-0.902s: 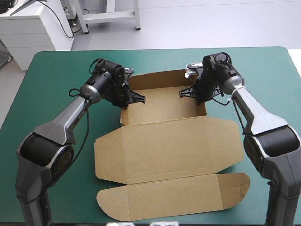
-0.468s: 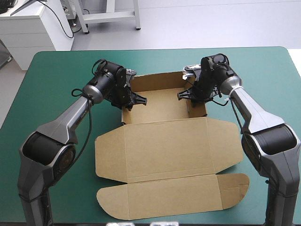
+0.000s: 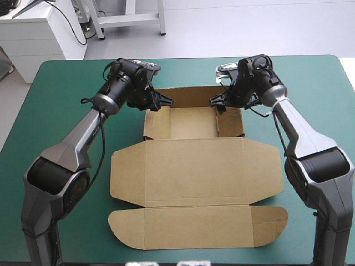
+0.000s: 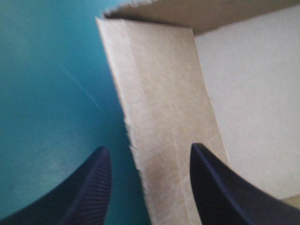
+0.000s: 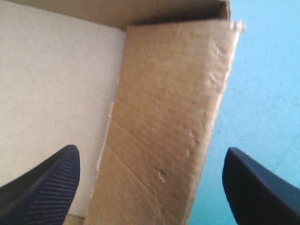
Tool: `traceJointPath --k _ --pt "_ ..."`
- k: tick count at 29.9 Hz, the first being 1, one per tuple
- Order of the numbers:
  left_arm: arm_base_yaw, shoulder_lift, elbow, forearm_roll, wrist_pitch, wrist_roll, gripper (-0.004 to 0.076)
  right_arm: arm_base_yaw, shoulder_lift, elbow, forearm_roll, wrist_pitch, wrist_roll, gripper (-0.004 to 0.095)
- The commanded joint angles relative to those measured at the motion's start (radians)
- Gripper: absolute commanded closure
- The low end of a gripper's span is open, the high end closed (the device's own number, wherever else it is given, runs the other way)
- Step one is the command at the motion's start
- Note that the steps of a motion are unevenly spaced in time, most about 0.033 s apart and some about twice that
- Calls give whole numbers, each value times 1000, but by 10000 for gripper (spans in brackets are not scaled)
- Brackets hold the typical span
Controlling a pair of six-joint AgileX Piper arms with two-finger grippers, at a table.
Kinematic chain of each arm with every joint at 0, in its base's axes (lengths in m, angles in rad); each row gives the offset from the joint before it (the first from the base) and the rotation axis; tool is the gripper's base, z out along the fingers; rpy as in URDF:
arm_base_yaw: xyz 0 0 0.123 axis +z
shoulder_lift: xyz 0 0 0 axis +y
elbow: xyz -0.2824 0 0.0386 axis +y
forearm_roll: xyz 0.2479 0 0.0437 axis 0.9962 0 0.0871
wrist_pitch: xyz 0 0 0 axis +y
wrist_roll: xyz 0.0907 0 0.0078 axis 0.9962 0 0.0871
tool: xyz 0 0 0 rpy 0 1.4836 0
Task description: Fold the box
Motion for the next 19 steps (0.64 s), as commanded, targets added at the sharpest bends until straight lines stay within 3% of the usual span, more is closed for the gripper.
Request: traceJointPath --k 1,3,6,14,19 --pt "-8 -100 -72 58 52 1 405 0 -82 -74 -5 8 12 137" --pt "-8 -129 -78 70 52 3 505 -2 -102 -79 -7 8 25 137" --pt "-8 -182 -72 75 54 6 728 -4 -141 -77 -5 10 40 137" --pt "-8 -357 -53 -77 54 84 731 -4 -219 -46 -17 10 85 137" --pt "-29 -516 89 -50 52 120 731 -4 -213 52 -25 2 85 137"
